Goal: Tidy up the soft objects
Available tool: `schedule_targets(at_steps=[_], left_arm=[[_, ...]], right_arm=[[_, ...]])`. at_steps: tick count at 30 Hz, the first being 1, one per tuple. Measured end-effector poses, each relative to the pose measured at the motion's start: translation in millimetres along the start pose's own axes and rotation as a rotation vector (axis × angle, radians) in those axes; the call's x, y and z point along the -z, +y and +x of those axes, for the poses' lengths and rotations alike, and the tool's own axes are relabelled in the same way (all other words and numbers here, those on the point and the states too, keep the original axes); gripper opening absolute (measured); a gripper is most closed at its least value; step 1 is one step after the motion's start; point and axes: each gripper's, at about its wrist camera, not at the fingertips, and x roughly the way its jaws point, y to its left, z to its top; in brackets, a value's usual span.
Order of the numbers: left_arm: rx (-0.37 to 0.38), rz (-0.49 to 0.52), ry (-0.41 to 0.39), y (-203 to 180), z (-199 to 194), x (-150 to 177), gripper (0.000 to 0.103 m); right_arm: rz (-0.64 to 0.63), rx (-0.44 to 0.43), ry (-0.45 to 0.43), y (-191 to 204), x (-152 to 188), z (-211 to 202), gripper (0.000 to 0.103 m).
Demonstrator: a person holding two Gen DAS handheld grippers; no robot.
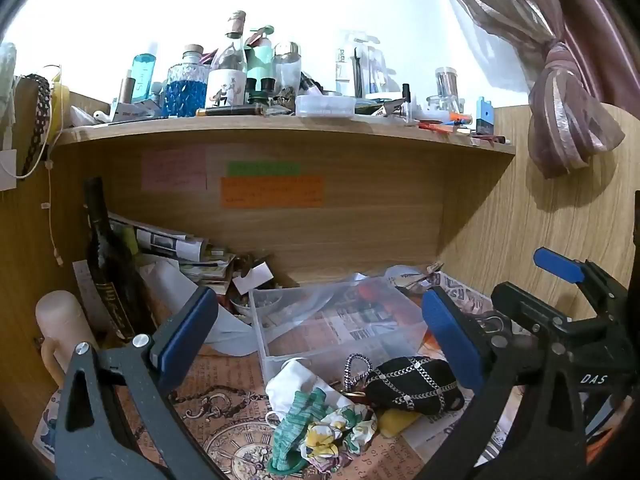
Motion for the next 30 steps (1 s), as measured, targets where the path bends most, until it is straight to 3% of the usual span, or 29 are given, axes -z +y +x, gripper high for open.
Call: schedule_targets(at_steps=[30], left_arm=[[0.007,-0.007,0.008,0.4,2.9,0.1,0.103]], right_arm=[[0.013,-0.004,-0.016,1.0,0.3,-0.5,0.103]])
